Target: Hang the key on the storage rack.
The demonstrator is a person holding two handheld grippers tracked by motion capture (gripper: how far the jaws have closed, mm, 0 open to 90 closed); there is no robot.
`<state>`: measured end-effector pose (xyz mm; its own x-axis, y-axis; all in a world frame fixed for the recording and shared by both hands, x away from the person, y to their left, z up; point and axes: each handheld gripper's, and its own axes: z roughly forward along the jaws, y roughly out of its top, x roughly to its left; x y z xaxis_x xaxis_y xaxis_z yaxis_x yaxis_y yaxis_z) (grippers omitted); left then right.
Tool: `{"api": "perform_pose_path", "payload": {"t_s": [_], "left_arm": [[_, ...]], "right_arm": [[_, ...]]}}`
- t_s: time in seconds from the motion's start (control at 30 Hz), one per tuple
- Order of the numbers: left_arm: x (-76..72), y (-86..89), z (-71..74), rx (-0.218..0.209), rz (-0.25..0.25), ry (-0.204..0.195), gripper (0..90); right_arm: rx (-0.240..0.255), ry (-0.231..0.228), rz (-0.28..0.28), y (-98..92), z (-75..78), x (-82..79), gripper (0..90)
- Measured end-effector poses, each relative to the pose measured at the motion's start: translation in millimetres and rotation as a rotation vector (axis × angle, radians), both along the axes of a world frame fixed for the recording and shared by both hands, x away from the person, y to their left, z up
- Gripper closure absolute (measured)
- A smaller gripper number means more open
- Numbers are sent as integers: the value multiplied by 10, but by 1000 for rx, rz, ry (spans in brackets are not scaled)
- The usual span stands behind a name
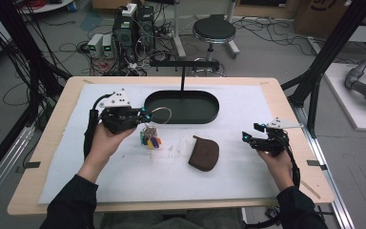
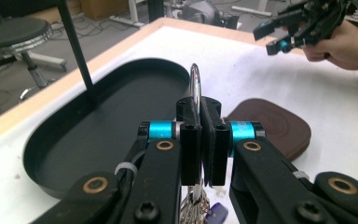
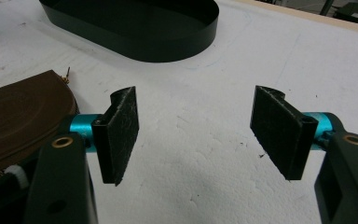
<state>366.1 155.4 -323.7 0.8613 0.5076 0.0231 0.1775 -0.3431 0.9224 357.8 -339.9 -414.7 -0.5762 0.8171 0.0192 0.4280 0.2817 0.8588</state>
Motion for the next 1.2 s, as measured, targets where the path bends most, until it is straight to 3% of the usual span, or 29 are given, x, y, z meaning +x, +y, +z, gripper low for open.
{"api": "perform_pose_path", "payload": {"t_s": [0.3,0.87,1.2], "left_arm": [[77,1,154,-16,44,-37,865],[355,34,458,-45,122,-104,865],[537,14,517,-59,158,-110,865]], "right_arm": [[-2,-3,5,0,-1,3,330],[0,-4,7,0,-4,8,331],[3,-6,7,-6,-3,10,331]]}}
